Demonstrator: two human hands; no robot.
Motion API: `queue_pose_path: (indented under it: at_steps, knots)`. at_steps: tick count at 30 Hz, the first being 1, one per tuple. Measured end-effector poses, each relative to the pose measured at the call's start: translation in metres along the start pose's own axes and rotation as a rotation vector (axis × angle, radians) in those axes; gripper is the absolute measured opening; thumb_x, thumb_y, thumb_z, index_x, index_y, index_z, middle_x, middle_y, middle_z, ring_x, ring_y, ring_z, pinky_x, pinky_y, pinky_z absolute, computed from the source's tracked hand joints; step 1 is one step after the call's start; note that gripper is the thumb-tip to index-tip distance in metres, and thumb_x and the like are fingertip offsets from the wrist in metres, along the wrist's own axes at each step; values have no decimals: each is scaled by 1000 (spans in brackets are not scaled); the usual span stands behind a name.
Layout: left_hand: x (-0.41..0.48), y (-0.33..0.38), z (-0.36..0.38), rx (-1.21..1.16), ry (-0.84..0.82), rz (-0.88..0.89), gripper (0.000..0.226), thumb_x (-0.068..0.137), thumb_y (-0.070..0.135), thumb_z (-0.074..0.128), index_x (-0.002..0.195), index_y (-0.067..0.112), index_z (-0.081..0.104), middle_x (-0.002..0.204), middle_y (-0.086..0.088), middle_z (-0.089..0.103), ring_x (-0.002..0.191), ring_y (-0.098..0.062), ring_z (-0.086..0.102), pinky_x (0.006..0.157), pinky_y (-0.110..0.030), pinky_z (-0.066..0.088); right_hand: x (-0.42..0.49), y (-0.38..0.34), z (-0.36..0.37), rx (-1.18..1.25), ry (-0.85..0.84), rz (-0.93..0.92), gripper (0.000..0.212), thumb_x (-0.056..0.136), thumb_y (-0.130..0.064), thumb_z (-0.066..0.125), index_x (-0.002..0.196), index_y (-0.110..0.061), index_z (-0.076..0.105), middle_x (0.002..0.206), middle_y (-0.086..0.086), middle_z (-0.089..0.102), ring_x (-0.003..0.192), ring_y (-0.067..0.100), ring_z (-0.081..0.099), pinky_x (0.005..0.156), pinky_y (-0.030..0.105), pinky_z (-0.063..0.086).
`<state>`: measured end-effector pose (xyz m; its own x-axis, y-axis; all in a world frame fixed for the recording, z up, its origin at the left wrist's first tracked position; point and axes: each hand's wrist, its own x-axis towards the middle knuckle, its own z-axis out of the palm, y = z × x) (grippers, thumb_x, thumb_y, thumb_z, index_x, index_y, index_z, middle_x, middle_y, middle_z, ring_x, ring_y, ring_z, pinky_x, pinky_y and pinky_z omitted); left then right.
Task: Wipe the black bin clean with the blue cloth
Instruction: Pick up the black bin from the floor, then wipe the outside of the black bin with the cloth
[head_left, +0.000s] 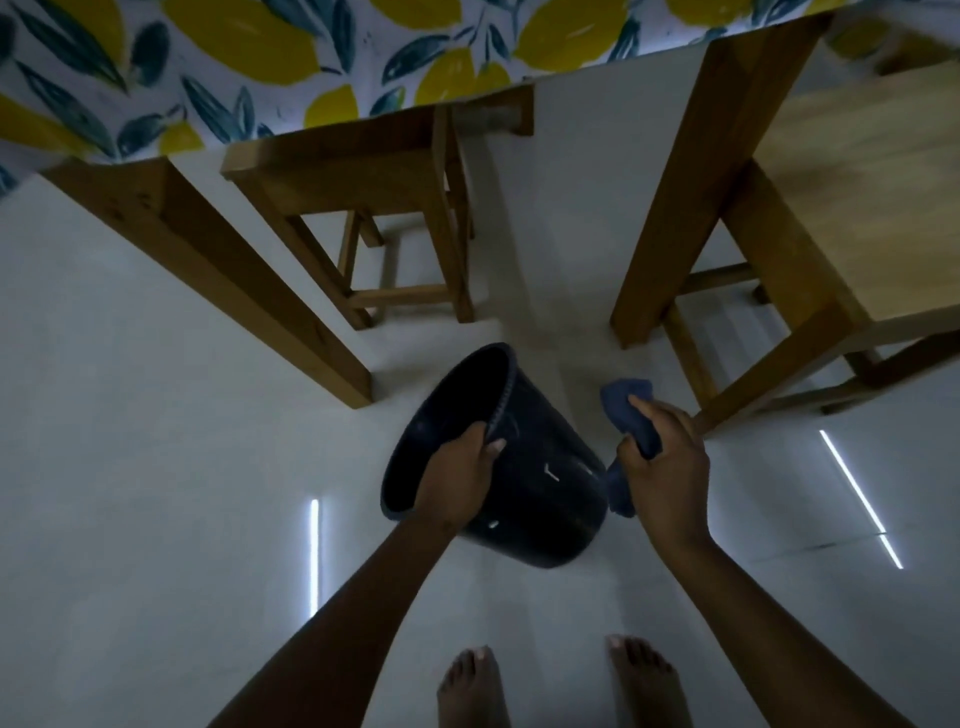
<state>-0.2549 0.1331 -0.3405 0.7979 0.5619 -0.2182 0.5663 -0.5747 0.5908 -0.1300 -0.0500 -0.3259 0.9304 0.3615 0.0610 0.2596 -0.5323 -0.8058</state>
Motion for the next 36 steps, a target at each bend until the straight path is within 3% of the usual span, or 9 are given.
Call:
queue_pose_path:
  at_steps: [5, 11, 13, 16, 18, 23, 28, 33, 36]
  knots:
    - [-10, -31, 8, -239, 2, -157, 22, 99, 34, 45, 105, 19, 59, 105, -5, 68, 96, -24, 65, 85, -29, 49, -4, 21, 22, -3, -60, -16, 42, 85, 4, 60, 125, -8, 59, 123, 12, 58, 105, 12, 50, 84, -1, 30]
    - [-1, -49, 13, -246, 15, -209, 21, 96, 37, 50, 100, 18, 59, 100, -3, 66, 89, -16, 61, 81, -24, 46, -10, 49, 53, -61, -217, -39, 40, 85, 6, 60, 123, -6, 60, 117, 12, 58, 97, 13, 53, 78, -4, 33]
    - [2, -49, 14, -238, 23, -189, 19, 91, 41, 57, 93, 22, 58, 93, 1, 67, 86, -14, 63, 79, -24, 49, -16, 56, 67, -99, -301, -75, 43, 85, 2, 61, 126, -8, 59, 117, 11, 57, 99, 20, 55, 82, 2, 38]
    - [5, -45, 16, -212, 43, -165, 20, 85, 45, 64, 87, 26, 57, 84, 8, 64, 80, -10, 63, 72, -19, 48, -31, 60, 89, -259, -353, -194, 43, 89, -19, 55, 132, -14, 54, 123, 8, 55, 107, 28, 51, 88, 34, 50]
    - [7, -44, 18, -181, 73, -167, 20, 86, 44, 63, 85, 25, 55, 82, 8, 62, 79, -12, 61, 70, -19, 46, -37, 54, 98, -280, -342, -258, 45, 95, -31, 43, 134, -11, 51, 133, 8, 53, 121, 28, 49, 98, 41, 47]
    - [6, -40, 22, -116, 105, -158, 21, 91, 42, 58, 85, 23, 51, 81, 8, 57, 75, -10, 56, 61, -7, 37, -47, 57, 105, -301, -470, -418, 50, 99, -23, 36, 148, -19, 29, 157, -2, 27, 147, 17, 21, 116, 37, 26]
    - [16, -40, 25, -89, 114, -158, 23, 92, 44, 56, 88, 21, 54, 81, 8, 57, 74, -10, 56, 62, -12, 39, -14, 63, 101, -200, -458, -296, 54, 95, -2, 42, 147, -15, 32, 155, 5, 32, 144, 23, 29, 117, 33, 24]
    - [23, -43, 26, -57, 141, -139, 23, 93, 41, 56, 85, 19, 55, 76, 6, 59, 70, -11, 57, 60, -15, 42, -67, 75, 95, -351, -512, -516, 59, 88, -10, 42, 145, -24, 35, 156, 0, 31, 145, 26, 25, 114, 42, 26]
    - [26, -37, 28, -34, 141, -124, 24, 93, 42, 55, 88, 18, 56, 78, 5, 60, 73, -13, 60, 65, -22, 47, -38, 75, 98, -319, -489, -510, 54, 92, -10, 38, 145, -21, 35, 155, -3, 30, 145, 21, 26, 117, 34, 23]
